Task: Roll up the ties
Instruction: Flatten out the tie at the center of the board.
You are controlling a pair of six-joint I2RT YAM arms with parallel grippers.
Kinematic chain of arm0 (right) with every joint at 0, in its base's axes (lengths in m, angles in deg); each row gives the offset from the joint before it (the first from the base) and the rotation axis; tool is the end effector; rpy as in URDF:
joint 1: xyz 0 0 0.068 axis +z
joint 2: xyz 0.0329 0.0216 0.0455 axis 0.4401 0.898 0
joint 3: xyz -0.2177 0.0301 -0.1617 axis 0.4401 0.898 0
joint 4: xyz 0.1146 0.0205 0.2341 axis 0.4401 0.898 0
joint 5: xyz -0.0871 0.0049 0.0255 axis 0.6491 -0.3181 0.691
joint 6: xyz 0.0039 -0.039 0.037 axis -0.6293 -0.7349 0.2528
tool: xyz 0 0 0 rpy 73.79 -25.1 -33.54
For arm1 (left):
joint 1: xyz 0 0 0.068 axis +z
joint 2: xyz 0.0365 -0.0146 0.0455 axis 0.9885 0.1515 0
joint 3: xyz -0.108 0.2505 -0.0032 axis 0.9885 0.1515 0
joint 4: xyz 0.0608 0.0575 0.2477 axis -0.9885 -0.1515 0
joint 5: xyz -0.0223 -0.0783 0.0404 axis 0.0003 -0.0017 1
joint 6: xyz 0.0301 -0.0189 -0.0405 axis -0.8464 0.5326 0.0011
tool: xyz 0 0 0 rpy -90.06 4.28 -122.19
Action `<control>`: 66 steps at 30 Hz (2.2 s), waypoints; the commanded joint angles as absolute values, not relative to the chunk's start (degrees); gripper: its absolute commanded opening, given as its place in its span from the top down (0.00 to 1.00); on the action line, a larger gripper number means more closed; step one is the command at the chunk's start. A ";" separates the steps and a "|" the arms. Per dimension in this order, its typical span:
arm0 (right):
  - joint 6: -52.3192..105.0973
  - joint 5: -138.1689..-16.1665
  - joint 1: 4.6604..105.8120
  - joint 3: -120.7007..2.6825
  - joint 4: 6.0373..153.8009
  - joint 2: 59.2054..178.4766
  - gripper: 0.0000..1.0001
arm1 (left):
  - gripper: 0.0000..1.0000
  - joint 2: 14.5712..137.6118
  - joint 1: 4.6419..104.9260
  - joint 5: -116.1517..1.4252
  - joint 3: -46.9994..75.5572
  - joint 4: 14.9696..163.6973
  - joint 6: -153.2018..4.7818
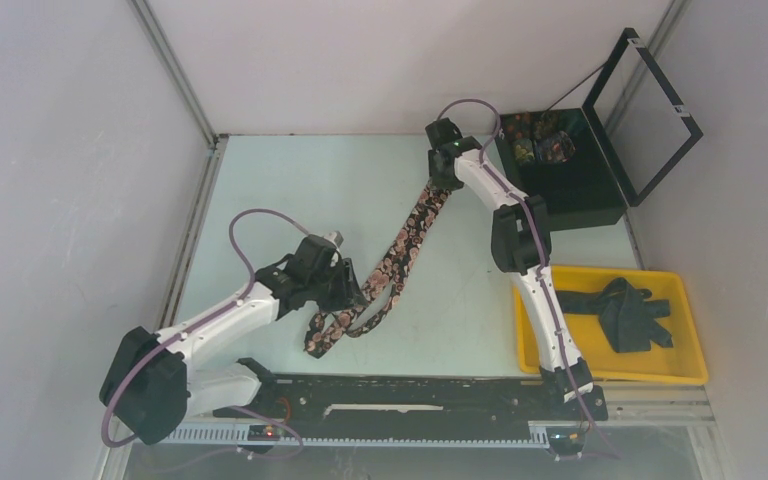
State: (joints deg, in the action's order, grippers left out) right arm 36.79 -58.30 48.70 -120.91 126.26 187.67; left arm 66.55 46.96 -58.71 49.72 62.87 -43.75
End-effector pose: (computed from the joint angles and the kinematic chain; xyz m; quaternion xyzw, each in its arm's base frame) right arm 0.5161 0.2073 0.1584 -0.0191 0.9599 0.0009 0.2797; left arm 0.1784 -0.1291 0.1999 -0.0375 0.9460 -0.2555 0.1961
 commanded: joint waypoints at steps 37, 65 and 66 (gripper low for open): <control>34.72 -52.66 49.11 -122.42 128.39 182.53 0.78 | 0.54 63.53 47.09 -58.88 51.03 64.56 -43.25; 35.67 -53.84 49.74 -122.24 128.45 185.97 0.84 | 0.54 61.64 47.09 -58.29 52.17 63.83 -42.90; 35.70 -53.72 49.68 -122.24 128.48 186.10 0.91 | 0.54 61.65 47.09 -58.26 52.17 63.86 -42.90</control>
State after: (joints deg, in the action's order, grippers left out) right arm 35.41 -54.28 49.40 -120.69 128.51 185.90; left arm 62.77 46.96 -58.69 51.49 63.13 -43.59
